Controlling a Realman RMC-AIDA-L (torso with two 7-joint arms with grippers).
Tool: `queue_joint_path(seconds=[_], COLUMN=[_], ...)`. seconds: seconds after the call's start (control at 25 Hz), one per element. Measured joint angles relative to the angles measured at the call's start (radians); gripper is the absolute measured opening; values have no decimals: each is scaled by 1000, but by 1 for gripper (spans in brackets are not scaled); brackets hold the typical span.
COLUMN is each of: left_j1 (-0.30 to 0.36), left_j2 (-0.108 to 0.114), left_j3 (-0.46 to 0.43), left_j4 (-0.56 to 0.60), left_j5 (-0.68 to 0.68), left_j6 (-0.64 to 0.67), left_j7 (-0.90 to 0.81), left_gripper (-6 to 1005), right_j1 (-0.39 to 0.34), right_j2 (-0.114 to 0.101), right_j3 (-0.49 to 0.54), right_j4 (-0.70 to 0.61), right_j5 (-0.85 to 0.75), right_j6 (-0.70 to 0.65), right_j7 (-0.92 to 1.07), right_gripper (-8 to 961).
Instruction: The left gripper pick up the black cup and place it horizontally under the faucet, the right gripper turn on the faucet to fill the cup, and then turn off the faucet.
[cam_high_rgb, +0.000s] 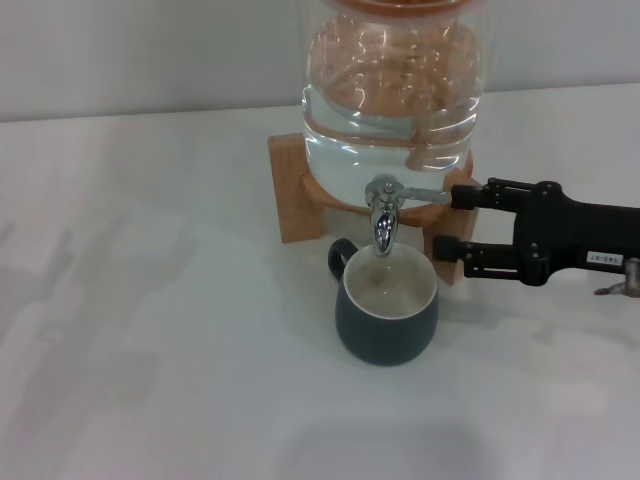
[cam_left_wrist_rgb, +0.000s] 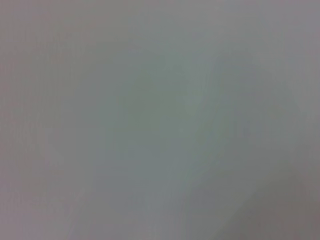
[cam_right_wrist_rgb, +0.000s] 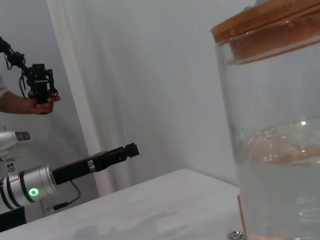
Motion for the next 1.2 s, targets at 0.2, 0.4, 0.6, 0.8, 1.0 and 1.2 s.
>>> queue_joint_path(seconds=[0.2, 0.4, 0.6, 0.8, 1.0, 1.2], left_j1=[-5, -8, -10, -11, -11, -11], left_j2=[0, 0, 0, 0, 0, 0], left_j3=[0, 0, 0, 0, 0, -23], left_j4=[-3, -4, -5, -6, -6, -6], left_j5=[0, 0, 0, 0, 0, 0], left_j6=[1, 6, 7, 8, 9, 9], left_j7=[8, 8, 10, 10, 10, 22], left_gripper=[832, 832, 832, 832, 832, 832], right_j1=[0, -4, -5, -7, -27, -68], right_j2=[0, 0, 0, 0, 0, -1], right_j3=[-28, -48, -70, -85, -62, -47], right_j4=[-33, -55, -69, -72, -73, -89], right_j5=[2, 12, 16, 16, 19, 31], right_j6=[10, 33, 45, 44, 31, -6], right_j7=[11, 12, 12, 12, 12, 16], right_gripper=[765, 765, 764, 764, 764, 764])
